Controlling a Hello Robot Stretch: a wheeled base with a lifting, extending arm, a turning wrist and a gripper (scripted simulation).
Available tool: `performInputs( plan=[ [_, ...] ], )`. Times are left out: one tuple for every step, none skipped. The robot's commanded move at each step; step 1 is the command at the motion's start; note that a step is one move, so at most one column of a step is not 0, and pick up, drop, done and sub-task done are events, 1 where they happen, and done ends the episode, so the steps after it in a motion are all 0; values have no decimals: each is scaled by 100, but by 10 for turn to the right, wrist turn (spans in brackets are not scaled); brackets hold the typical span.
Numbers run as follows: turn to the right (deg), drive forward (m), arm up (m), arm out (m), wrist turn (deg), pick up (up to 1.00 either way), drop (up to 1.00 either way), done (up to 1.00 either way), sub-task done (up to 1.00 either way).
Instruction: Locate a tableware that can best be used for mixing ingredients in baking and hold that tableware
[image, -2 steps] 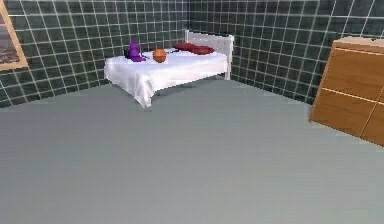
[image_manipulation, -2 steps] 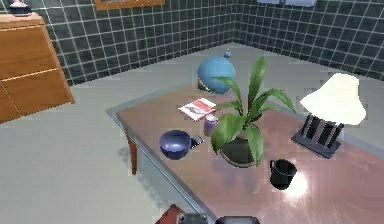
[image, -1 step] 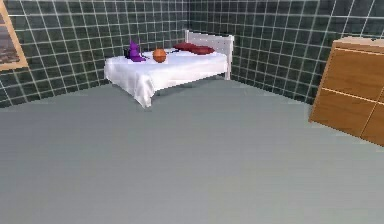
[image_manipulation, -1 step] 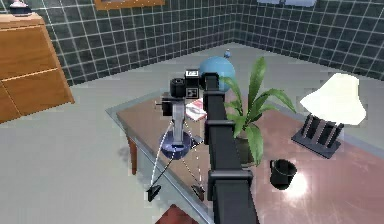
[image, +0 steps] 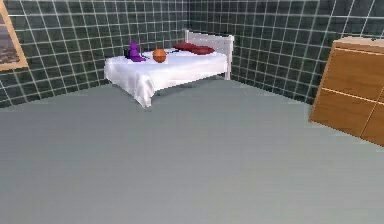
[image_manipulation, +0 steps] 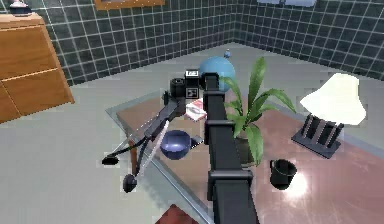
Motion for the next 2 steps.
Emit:
performInputs(
  plan=[
    [0,0,0,0,450,0,0,0,0],
    [0,0,0,0,450,0,0,0,0]
  ],
)
